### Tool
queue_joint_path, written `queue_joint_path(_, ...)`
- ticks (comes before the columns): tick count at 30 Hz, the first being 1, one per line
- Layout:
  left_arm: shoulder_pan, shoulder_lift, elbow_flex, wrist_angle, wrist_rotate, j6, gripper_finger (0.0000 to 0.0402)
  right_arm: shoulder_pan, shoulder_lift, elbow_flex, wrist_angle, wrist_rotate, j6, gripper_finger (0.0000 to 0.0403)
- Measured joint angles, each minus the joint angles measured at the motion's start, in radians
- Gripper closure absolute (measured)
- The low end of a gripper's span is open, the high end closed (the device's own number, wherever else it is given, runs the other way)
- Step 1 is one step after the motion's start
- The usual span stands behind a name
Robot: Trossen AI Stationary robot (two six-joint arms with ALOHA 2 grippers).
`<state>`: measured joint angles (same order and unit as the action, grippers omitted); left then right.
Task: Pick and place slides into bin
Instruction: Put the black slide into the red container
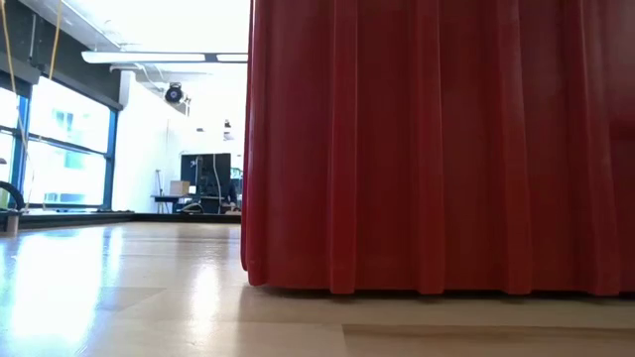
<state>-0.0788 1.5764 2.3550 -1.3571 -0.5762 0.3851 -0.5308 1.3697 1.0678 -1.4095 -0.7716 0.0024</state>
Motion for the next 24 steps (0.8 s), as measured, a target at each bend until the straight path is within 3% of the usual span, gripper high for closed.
queue_joint_path(24, 0.000, 0.046, 0.000, 0.000, 0.007, -0.005, 0.0121, 0.016, 0.124, -0.011, 0.081, 0.008, -0.002, 0.0351)
